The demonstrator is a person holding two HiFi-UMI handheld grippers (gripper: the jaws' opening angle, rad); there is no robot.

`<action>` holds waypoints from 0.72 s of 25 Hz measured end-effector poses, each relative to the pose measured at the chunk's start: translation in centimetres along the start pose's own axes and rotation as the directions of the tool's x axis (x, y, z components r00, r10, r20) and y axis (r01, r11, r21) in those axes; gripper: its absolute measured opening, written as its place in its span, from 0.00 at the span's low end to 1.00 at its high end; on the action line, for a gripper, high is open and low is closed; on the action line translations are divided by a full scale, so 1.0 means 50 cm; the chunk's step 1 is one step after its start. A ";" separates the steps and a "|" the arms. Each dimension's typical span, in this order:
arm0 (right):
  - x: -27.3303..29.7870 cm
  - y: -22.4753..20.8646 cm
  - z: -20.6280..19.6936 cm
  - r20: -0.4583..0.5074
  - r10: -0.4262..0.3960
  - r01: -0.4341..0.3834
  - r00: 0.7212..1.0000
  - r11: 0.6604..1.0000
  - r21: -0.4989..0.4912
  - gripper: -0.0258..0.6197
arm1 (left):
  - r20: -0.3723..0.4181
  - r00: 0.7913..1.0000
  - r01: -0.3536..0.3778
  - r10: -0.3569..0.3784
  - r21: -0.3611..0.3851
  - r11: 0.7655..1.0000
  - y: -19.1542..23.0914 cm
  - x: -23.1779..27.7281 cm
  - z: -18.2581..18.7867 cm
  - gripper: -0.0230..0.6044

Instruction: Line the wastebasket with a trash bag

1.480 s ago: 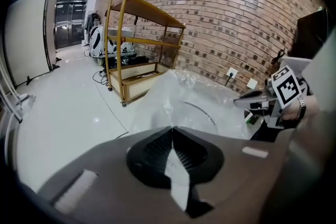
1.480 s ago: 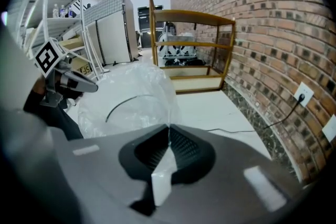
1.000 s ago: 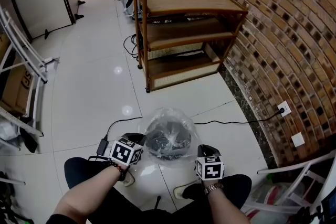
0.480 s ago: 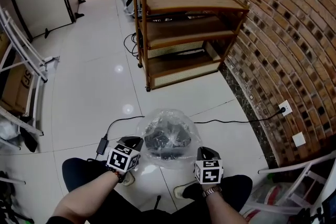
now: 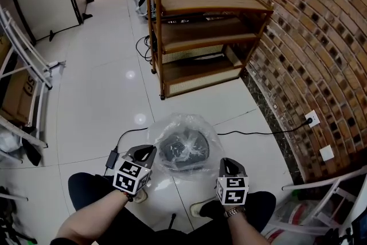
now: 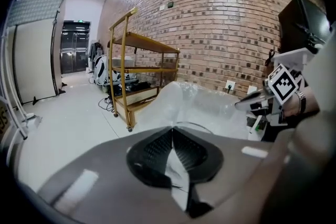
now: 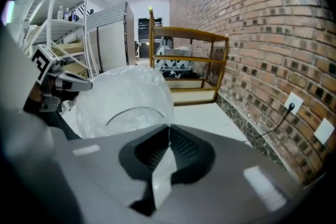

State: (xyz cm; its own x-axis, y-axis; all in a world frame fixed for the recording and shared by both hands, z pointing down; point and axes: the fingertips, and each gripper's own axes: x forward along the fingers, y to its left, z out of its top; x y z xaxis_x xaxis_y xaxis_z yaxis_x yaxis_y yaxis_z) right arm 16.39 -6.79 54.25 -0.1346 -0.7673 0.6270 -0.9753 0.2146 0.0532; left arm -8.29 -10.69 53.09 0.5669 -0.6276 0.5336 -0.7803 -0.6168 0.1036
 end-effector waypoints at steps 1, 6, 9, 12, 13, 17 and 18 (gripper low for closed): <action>0.003 -0.001 -0.007 -0.009 0.000 0.000 1.000 1.000 0.004 0.04 | -0.012 1.000 0.003 -0.003 -0.007 1.000 -0.001 0.004 -0.007 0.04; 0.040 0.007 -0.043 -0.082 0.018 -0.017 0.996 1.000 0.006 0.04 | -0.116 0.993 0.027 -0.035 -0.066 0.997 -0.002 0.051 -0.052 0.04; 0.054 0.015 -0.050 -0.108 0.035 -0.034 0.994 0.999 0.016 0.04 | -0.152 0.987 0.041 -0.057 -0.106 0.994 -0.002 0.068 -0.068 0.05; 0.067 0.020 -0.057 -0.125 0.054 -0.049 0.991 0.998 0.037 0.06 | -0.169 0.983 0.049 -0.074 -0.145 0.988 0.003 0.077 -0.074 0.10; 0.072 0.022 -0.060 -0.133 0.063 -0.057 0.989 0.997 0.048 0.12 | -0.175 0.981 0.051 -0.079 -0.160 0.986 0.006 0.081 -0.077 0.13; 0.083 0.023 -0.065 -0.147 0.077 -0.067 0.986 0.995 0.076 0.36 | -0.181 0.982 0.024 -0.060 -0.193 0.981 0.024 0.087 -0.081 0.44; 0.081 0.023 -0.062 -0.142 0.077 -0.067 0.987 0.995 0.076 0.36 | -0.176 0.983 0.018 -0.053 -0.193 0.981 0.028 0.085 -0.079 0.45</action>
State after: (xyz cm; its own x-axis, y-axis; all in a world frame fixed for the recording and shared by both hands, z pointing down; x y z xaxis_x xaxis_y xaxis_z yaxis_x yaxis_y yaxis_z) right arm 15.26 -7.79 59.26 -0.1834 -0.6545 0.7334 -0.9746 0.2187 -0.0486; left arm -8.03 -12.36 58.80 0.5522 -0.5010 0.6664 -0.8062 -0.5245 0.2738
